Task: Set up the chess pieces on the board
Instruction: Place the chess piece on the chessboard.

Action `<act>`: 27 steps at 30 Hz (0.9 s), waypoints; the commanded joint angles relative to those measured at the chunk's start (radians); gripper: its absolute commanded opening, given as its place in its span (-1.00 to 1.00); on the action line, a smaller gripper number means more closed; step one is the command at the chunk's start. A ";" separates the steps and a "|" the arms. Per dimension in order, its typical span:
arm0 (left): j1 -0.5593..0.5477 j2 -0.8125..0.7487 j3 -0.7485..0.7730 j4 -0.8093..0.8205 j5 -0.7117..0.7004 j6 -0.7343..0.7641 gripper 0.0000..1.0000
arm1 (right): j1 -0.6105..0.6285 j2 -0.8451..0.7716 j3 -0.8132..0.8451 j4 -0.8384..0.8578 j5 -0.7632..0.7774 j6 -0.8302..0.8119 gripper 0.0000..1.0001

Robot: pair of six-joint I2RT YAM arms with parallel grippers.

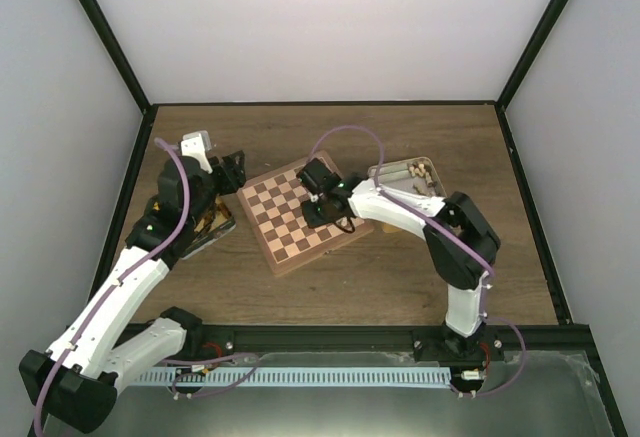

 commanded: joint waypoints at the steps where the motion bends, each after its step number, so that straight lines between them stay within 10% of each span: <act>1: 0.005 -0.001 -0.009 0.018 -0.009 0.002 0.39 | 0.018 0.032 0.019 -0.067 0.139 0.001 -0.83; 27: 0.005 0.001 -0.019 0.012 -0.015 0.003 0.39 | 0.017 0.053 -0.012 -0.065 0.188 0.102 -0.62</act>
